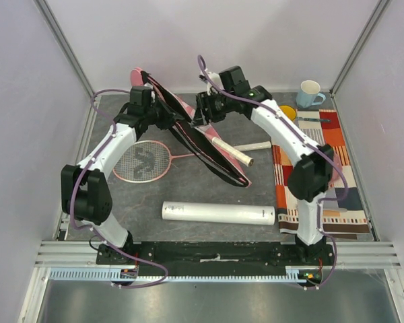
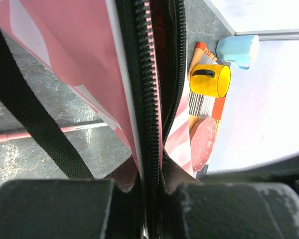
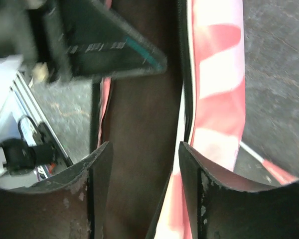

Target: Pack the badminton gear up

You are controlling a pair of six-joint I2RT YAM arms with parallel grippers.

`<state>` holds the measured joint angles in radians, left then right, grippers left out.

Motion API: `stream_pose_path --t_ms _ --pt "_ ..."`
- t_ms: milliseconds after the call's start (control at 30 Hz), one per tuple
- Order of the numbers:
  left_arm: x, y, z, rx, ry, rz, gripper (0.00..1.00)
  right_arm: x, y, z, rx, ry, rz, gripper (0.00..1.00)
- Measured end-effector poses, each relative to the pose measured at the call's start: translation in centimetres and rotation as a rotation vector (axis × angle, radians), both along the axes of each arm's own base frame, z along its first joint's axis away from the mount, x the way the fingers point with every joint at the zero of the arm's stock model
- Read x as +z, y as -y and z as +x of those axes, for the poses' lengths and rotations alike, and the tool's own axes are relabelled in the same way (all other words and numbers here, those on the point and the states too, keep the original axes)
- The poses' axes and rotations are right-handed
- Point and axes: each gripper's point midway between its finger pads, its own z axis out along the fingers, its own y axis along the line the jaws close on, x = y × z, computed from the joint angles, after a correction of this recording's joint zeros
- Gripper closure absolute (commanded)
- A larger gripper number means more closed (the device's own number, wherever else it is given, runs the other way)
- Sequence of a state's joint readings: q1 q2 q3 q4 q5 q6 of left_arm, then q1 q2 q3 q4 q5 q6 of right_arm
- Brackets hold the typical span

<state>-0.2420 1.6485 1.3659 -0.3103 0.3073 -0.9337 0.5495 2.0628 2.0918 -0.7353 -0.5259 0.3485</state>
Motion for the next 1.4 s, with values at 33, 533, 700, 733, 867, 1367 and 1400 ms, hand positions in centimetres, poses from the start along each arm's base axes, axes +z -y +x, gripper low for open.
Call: stream_pose_path --t_ms 33,533,700,733,867,1367,1400 --pt "-0.1 0.0 0.0 -0.001 -0.004 0.001 0.98 0.6 0.6 -0.5 0.003 0.017 -0.007 0.35" --pt "-1.2 0.6 -0.6 -0.039 -0.028 -0.018 0.98 -0.6 10.3 -10.9 0.041 0.056 -0.192 0.33" --pt "-1.3 0.7 -0.7 -0.046 -0.029 -0.022 0.98 -4.1 10.9 -13.3 0.072 0.009 -0.307 0.44" --pt "-1.2 0.7 -0.7 -0.046 -0.027 -0.022 0.98 -4.3 10.9 -13.6 0.074 0.013 -0.324 0.49" --pt "-1.2 0.7 -0.7 -0.047 -0.026 -0.023 0.98 -3.6 10.4 -14.4 0.086 0.05 -0.334 0.65" --pt "-1.6 1.4 -0.6 -0.052 0.015 0.05 0.98 0.0 9.0 -14.6 -0.124 -0.098 -0.189 1.0" --pt "-1.7 1.4 -0.6 -0.047 0.018 0.065 0.98 0.0 8.8 -14.7 -0.14 -0.119 -0.178 1.0"
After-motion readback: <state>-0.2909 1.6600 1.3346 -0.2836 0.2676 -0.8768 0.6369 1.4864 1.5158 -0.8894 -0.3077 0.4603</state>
